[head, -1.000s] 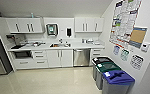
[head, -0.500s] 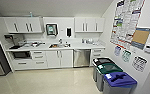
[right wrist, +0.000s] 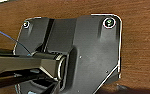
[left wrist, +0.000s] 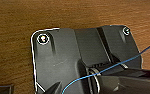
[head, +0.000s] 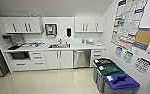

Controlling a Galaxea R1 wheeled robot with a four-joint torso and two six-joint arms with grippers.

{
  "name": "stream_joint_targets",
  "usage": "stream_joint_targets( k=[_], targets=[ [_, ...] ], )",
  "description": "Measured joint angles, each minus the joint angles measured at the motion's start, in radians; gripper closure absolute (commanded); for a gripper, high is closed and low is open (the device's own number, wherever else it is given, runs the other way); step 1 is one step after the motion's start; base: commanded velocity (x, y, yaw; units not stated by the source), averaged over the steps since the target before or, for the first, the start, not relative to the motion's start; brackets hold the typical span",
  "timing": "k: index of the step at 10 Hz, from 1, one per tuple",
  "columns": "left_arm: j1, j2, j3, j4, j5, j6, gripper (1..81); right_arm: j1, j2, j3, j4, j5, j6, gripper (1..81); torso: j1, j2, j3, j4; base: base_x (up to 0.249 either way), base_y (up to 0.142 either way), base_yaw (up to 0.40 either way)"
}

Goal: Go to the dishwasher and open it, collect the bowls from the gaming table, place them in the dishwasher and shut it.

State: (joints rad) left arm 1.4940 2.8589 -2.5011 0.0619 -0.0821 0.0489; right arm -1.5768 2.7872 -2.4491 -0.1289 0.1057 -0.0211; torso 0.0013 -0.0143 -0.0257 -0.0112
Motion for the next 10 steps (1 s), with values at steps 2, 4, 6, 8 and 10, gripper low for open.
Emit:
stream_joint_targets(
  k=[2,4,6,8,10],
  targets=[
    [0.000,0.000,0.000,0.000,0.000,0.000,1.0,0.000,0.000,0.000,0.000,0.000,0.000,1.0,0.000,0.000,0.000,0.000,0.101,0.000,0.000],
    [0.000,-0.002,0.000,0.000,0.000,0.000,1.0,0.000,0.001,0.000,0.000,0.000,0.000,1.0,0.000,0.000,0.000,0.000,0.101,0.000,0.000],
    [0.000,-0.003,0.000,-0.001,0.000,0.000,1.0,0.000,0.007,0.000,0.000,0.000,0.000,1.0,0.000,0.000,0.000,0.000,0.101,0.000,0.000],
    [-0.002,-0.003,0.000,-0.001,0.000,0.000,1.0,0.001,0.008,0.000,0.000,0.000,0.000,1.0,0.000,0.000,0.000,0.000,0.101,0.000,0.000],
    [0.000,-0.003,0.000,-0.001,0.000,0.000,1.0,0.000,0.009,-0.001,0.000,0.000,0.000,1.0,0.000,0.000,0.000,0.000,0.101,0.000,0.000]
  ],
)
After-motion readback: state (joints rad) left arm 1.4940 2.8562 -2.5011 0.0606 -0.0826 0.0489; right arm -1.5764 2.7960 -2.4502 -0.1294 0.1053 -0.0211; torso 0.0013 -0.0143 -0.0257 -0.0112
